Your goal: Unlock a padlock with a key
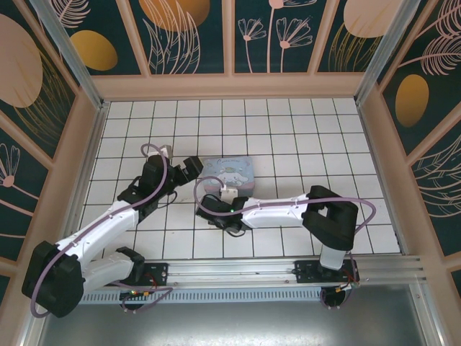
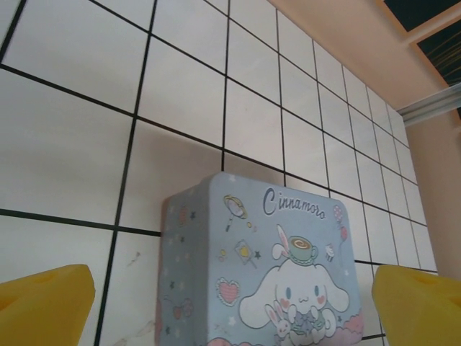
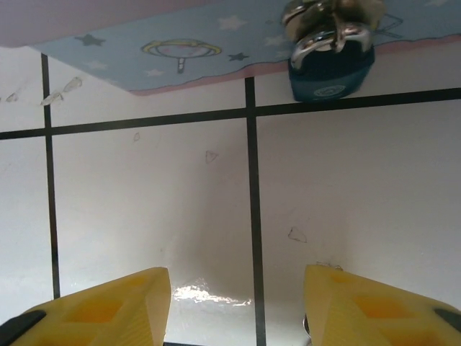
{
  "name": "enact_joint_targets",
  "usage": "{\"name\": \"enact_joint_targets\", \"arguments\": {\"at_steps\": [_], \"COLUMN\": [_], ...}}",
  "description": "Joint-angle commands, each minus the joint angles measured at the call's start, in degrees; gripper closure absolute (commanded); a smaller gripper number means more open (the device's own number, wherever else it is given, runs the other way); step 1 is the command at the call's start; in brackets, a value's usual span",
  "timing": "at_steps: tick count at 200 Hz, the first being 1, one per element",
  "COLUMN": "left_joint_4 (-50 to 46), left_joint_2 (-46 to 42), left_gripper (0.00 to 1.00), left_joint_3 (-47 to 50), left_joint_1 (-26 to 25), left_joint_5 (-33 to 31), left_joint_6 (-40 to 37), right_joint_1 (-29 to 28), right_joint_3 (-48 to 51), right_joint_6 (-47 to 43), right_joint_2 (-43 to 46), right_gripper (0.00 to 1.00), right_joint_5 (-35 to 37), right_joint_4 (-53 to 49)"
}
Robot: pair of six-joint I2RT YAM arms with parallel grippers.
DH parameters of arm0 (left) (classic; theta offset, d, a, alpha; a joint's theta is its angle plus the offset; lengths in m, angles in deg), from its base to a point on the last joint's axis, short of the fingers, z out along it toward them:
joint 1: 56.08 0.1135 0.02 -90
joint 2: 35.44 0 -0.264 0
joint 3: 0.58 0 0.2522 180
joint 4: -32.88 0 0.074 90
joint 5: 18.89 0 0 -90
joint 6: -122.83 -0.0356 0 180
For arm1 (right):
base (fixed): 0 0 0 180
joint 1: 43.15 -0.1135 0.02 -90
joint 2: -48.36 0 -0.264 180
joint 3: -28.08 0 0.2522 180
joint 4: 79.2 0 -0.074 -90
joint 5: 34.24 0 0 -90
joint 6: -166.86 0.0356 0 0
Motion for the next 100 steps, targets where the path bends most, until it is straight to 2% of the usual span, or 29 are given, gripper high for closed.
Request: {"name": "enact_joint_targets", "arguments": {"at_steps": [1, 100], "left_joint_4": [-1.81, 0.01], "left_joint_2": [-0.85, -0.10], "left_gripper": [0.01, 0.01], "left_joint_3": [0.76, 2.07], "left_joint_1": [0.97, 1.69], "left_joint_5": [-0.53, 1.38], "left_joint_6": [-2.23, -2.02], "right_joint_1": [0.06, -0.23], "right_joint_3": [1.45, 6.69], "right_joint_6": [3.75, 7.89], "right_joint_2": [1.50, 3.21], "right_gripper": [0.49, 0.56], "right_joint_5": [1.76, -0.14], "right_joint_4": [-2.63, 0.81]}}
